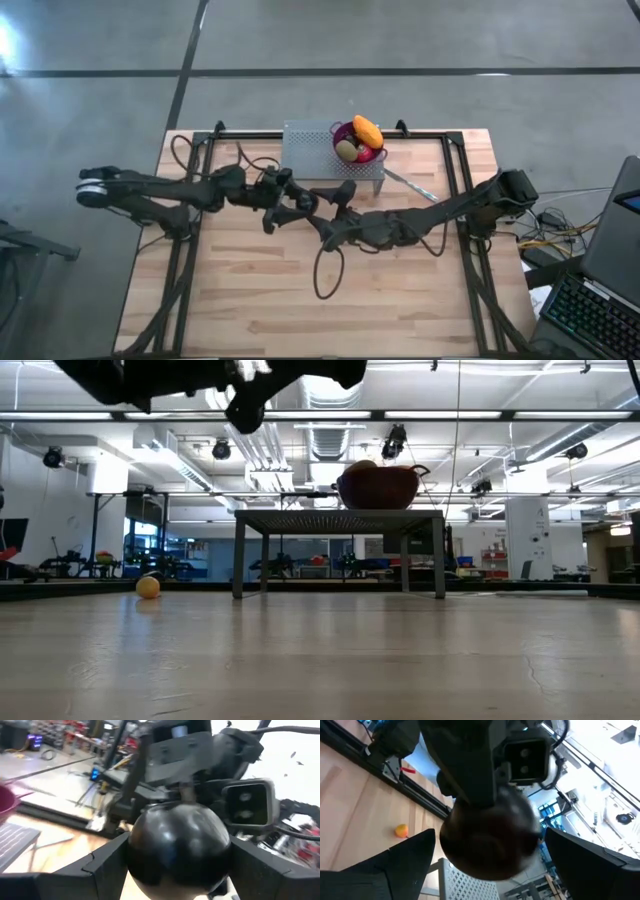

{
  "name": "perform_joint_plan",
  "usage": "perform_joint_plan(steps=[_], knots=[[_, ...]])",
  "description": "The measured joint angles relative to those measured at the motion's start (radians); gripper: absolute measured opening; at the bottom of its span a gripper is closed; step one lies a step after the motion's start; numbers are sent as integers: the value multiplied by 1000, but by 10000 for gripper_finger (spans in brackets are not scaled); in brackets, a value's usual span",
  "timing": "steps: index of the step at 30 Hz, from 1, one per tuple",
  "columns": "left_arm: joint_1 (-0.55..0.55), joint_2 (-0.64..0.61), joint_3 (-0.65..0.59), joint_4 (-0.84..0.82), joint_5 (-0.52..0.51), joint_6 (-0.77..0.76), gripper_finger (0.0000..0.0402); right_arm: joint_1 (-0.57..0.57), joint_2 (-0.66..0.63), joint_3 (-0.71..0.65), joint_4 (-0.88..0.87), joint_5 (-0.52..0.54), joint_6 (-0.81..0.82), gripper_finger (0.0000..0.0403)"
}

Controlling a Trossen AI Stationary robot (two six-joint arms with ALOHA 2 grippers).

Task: Pick & Place Fruit
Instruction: Put the plum into the purple strainer bowl on the shelf

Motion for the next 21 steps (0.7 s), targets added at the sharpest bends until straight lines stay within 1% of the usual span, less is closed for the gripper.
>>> perform_joint_plan(steps=[3, 6, 10, 16, 21], knots=[[-5, 33, 47, -17, 28, 12, 296, 0, 0, -2, -1, 0, -2, 372], [-5, 59, 79, -49, 29, 22, 296, 0, 0, 0, 0, -1, -7, 371], [-5, 89, 107, -50, 46, 33, 296, -2, 0, 0, 1, 3, 2, 360], [-5, 81, 108, -75, 48, 36, 296, -2, -2, -2, -9, 58, -17, 323], [-5, 74, 108, -73, 56, 36, 296, -2, -2, -2, -13, 54, -18, 286]])
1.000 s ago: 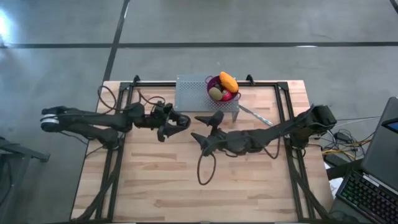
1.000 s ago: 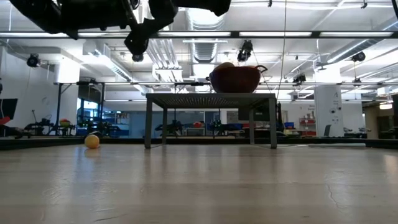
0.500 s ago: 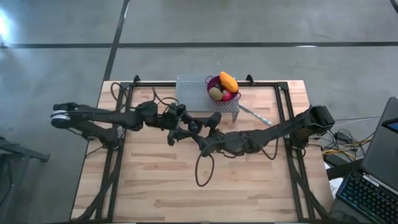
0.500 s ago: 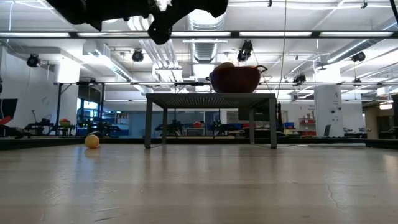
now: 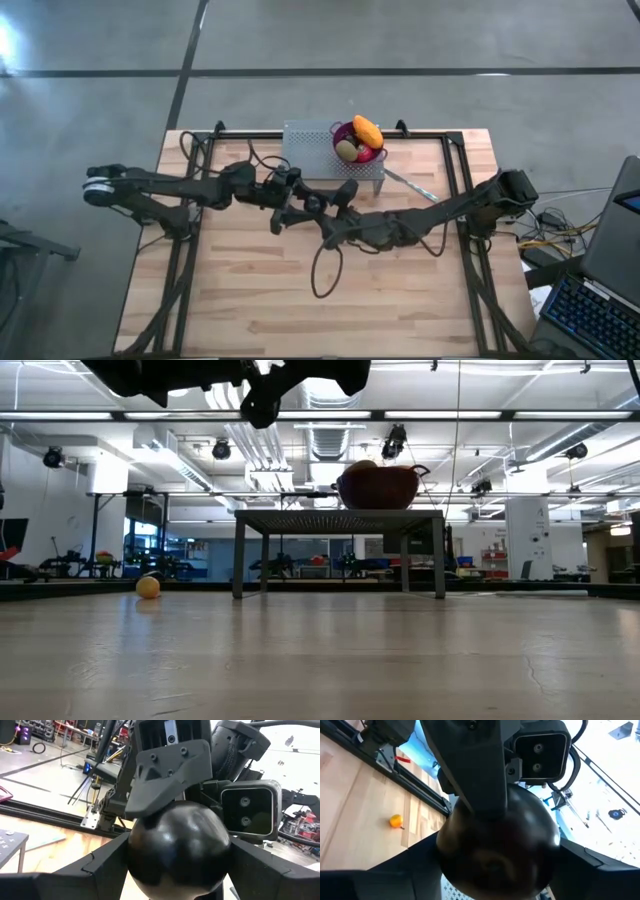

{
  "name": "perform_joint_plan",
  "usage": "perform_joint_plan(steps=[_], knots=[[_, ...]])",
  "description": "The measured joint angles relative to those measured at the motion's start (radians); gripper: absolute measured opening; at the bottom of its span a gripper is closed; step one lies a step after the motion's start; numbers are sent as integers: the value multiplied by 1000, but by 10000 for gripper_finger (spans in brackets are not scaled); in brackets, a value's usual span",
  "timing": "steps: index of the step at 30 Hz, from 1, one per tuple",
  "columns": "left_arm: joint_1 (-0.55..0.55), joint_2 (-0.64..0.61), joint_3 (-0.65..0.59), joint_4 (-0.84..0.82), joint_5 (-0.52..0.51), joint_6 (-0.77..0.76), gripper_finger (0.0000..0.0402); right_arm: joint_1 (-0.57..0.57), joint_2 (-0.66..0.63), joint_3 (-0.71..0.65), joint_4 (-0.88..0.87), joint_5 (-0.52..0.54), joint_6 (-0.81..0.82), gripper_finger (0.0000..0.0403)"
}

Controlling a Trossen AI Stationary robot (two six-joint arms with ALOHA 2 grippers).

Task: Pick & Place Fruit
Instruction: Put the plum into the purple strainer bowl on the shelf

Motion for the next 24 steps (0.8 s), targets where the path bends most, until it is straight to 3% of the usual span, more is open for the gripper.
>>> perform_joint_plan(steps=[7, 15, 24], knots=[[0, 0, 0, -4, 14, -8, 296, 0, 0, 0, 0, -4, -1, 253], [0, 0, 0, -6, 11, -24, 296, -2, 0, 0, 1, -5, -2, 268], [0, -1, 0, -9, 6, -28, 296, -11, 0, 0, -2, -5, 0, 253]])
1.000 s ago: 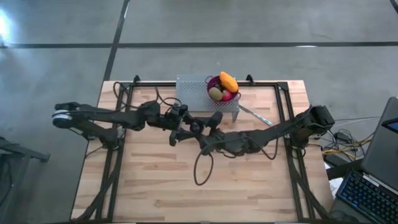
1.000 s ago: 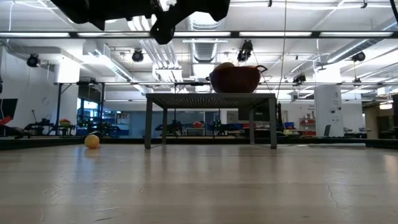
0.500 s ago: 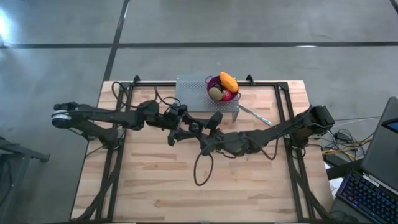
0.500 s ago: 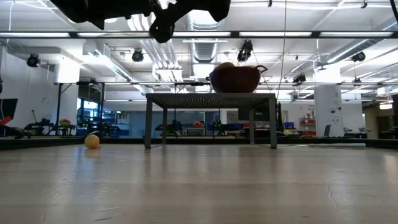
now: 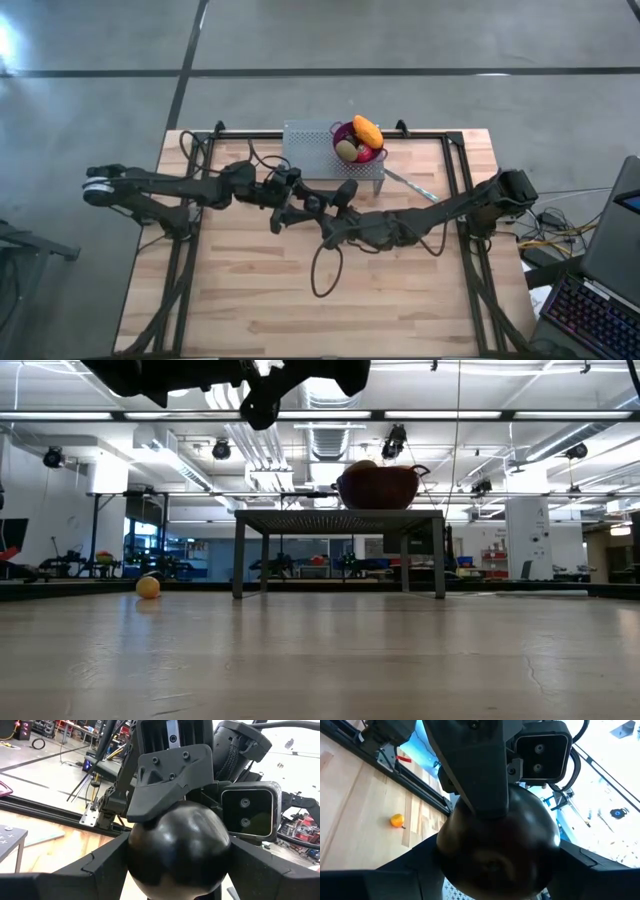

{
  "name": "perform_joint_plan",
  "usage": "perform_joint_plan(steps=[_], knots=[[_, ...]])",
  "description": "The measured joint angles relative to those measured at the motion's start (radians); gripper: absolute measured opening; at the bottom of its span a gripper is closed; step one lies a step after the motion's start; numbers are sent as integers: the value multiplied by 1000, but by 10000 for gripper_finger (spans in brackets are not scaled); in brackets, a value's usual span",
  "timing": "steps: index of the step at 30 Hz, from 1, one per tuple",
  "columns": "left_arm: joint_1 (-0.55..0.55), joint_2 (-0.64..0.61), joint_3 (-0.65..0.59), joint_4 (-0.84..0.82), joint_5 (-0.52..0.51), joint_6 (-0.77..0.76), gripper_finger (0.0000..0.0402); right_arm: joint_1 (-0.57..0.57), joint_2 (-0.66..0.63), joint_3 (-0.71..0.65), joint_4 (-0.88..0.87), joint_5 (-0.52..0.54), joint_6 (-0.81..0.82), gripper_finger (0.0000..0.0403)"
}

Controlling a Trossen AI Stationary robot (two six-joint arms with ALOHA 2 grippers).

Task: Pick & Place Fruit
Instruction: Put the plum into the purple strainer bowl on the shelf

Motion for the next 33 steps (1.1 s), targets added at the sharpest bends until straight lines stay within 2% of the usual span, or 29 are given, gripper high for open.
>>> perform_joint_plan(steps=[6, 14, 22, 28, 33], knots=[[0, 0, -1, -5, 0, 27, 310, 0, 0, 0, -8, 2, -1, 270], [-2, 0, -2, -10, 14, 49, 394, -4, -2, 0, -11, 17, -1, 250], [0, -82, -3, -136, 29, 54, 390, -1, -18, 3, -75, 101, 24, 264], [-2, -190, -2, -290, -44, 92, 390, -27, -33, -1, -215, 123, 121, 253], [0, -235, -2, -311, -59, 88, 390, -72, -61, 0, -324, 116, 206, 250]])
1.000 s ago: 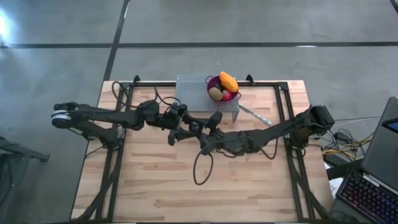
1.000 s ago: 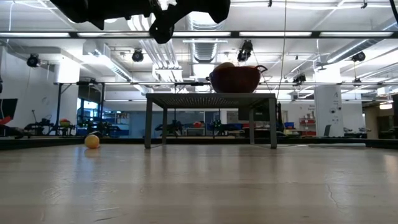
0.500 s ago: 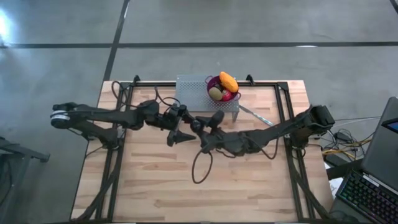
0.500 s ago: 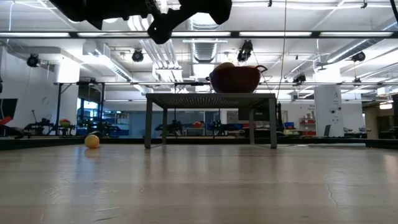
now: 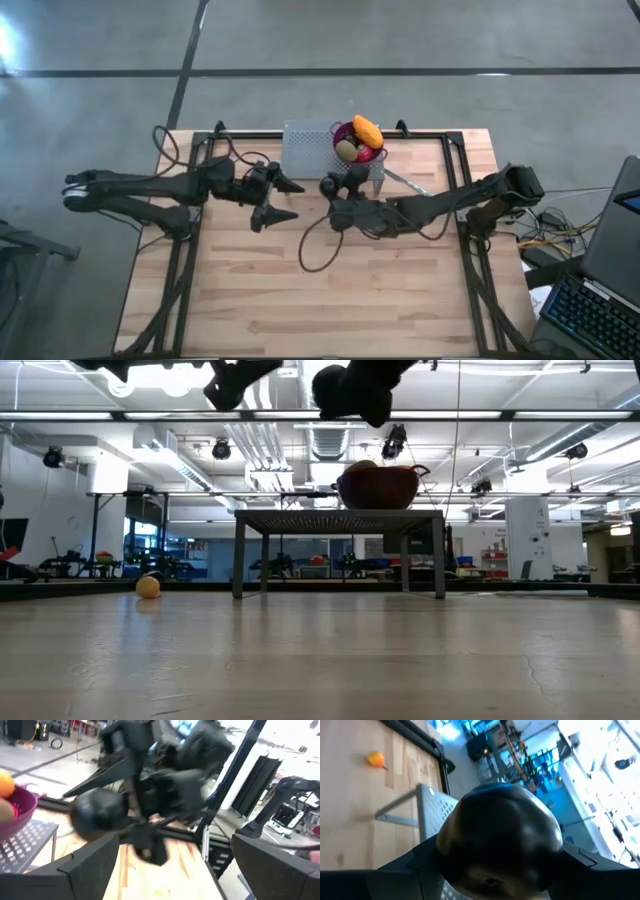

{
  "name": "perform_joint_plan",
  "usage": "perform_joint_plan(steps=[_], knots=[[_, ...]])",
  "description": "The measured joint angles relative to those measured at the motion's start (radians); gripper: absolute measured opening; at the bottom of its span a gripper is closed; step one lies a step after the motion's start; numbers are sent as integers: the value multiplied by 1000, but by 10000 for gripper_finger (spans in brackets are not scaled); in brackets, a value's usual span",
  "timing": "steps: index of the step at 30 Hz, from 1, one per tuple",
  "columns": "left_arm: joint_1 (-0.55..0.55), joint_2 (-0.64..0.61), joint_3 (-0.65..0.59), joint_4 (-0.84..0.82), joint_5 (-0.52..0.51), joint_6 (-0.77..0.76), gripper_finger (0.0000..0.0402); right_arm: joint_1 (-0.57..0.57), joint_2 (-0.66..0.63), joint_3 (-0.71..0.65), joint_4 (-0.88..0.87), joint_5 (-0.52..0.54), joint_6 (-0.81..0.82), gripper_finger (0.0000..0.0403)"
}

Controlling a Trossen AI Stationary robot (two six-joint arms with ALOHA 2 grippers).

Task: Pick & Place Fruit
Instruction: Put the plum into the purple strainer bowl on the shelf

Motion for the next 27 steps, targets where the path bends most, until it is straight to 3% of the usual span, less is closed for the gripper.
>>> perform_joint_plan(steps=[6, 14, 21, 27], knots=[[0, -47, 0, -11, -4, 1, 390, -45, -45, 0, -40, -3, 45, 263], [0, -95, 0, -78, -8, 28, 390, -76, -114, 0, -101, -17, 86, 249], [0, -102, 1, -89, -10, 59, 390, -120, -221, 0, -298, -221, 269, 264], [0, -99, 1, -89, -17, 74, 390, -178, -290, 0, -404, -283, 321, 249]])
